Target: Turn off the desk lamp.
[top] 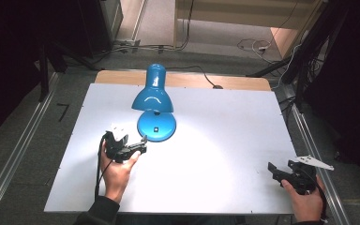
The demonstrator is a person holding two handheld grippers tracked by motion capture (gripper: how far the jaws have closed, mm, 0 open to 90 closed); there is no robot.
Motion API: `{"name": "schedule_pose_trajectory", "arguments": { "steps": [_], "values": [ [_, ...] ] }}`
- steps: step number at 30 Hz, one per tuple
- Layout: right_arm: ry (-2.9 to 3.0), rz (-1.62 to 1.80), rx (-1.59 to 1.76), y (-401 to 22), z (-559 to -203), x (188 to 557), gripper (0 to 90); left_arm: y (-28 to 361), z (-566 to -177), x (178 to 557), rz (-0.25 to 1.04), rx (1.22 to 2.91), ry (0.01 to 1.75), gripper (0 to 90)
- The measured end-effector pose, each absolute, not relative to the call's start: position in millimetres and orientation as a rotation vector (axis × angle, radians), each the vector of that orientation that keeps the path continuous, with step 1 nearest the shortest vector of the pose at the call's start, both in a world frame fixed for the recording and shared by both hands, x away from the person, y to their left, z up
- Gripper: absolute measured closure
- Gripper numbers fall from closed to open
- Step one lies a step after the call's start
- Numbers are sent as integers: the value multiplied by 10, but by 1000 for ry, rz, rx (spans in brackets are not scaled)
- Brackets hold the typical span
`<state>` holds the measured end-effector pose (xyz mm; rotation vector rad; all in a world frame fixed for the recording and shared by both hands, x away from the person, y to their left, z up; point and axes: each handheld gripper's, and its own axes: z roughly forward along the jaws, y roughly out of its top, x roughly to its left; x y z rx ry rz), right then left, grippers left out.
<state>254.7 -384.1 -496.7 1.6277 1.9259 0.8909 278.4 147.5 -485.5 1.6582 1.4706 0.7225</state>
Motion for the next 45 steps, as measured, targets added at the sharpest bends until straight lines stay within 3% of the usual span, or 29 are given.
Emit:
{"name": "schedule_pose_trajectory", "arguments": {
  "steps": [20,37,44,45],
  "values": [
    [1927,889,1631,-3838,-4970,2547,160,1361,-4848,2888,737,1662,1452,220],
    [1923,892,1634,-3839,-4967,2548,161,1234,-4863,2990,730,1671,1423,359],
    [1922,897,1632,-3841,-4966,2546,161,1172,-4869,3038,706,1684,1394,522],
    [1921,899,1635,-3839,-4963,2545,161,1161,-4867,3044,710,1685,1387,595]
  ]
}}
